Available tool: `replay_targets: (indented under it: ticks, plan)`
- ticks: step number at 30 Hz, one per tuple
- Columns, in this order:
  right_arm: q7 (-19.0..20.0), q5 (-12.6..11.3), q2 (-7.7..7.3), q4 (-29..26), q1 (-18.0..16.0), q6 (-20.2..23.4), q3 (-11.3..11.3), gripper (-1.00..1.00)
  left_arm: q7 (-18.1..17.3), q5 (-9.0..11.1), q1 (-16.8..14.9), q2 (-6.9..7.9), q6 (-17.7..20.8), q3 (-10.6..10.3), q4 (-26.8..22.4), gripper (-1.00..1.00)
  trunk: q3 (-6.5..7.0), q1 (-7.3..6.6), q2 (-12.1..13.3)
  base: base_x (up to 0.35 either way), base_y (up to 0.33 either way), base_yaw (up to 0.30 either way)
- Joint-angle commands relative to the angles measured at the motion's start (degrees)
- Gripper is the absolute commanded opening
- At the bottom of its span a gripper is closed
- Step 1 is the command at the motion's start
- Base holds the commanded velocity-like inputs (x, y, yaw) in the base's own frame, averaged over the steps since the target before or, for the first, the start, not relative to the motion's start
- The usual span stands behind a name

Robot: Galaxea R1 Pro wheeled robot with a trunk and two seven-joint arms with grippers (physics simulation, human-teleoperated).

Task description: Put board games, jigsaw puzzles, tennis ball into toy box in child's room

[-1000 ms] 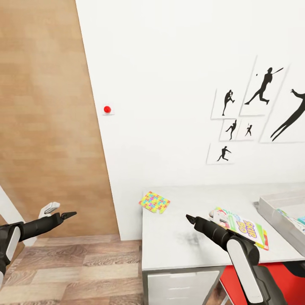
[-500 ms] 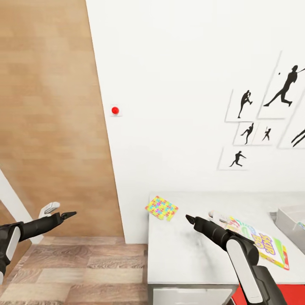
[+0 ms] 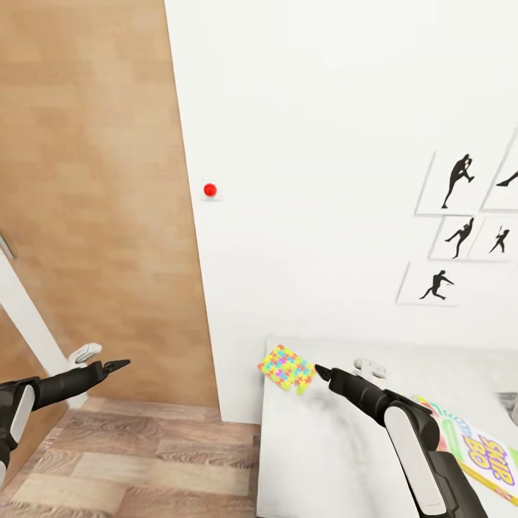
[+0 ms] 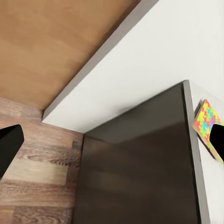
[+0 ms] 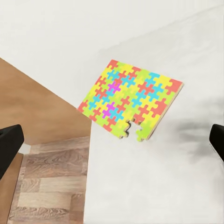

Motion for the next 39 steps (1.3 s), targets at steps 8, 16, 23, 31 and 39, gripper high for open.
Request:
replay_targets:
  ticks: [8, 16, 23, 31, 39]
  plan:
    - [-0.44, -0.61, -0.01, -0.07, -0.06, 0.2, 0.0, 1.0, -0.13, 0.25, -0.08, 0.01, 0.5, 0.09, -0.01, 1.0, -0.13, 0.06, -0.13, 0.136, -0.018, -0.012]
    - [-0.43, -0.61, -0.01, -0.07, -0.06, 0.2, 0.0, 1.0, -0.1, 0.26, -0.09, 0.01, 0.47, 0.09, -0.01, 1.0, -0.13, 0.06, -0.13, 0.069, -0.001, -0.006]
    - [-0.43, -0.61, -0.01, -0.07, -0.06, 0.29, 0.0, 1.0, -0.28, 0.26, -0.07, 0.01, 0.12, 0.09, -0.01, 1.0, -0.13, 0.06, -0.13, 0.027, 0.0, 0.0]
    - [-0.49, -0.63, -0.01, 0.05, -0.06, 0.22, -0.06, 1.0, -6.2, 0.29, -0.01, 0.44, -0.03, -1.05, -0.08, 1.0, -0.13, 0.06, -0.13, 0.001, 0.0, 0.0]
    - [-0.82, -0.56, -0.02, 0.06, -0.06, 0.15, -0.18, 1.0, -28.95, 0.08, 0.42, 2.82, -2.81, -7.11, -3.4, 1.0, -0.13, 0.06, -0.13, 0.0, 0.0, 0.0]
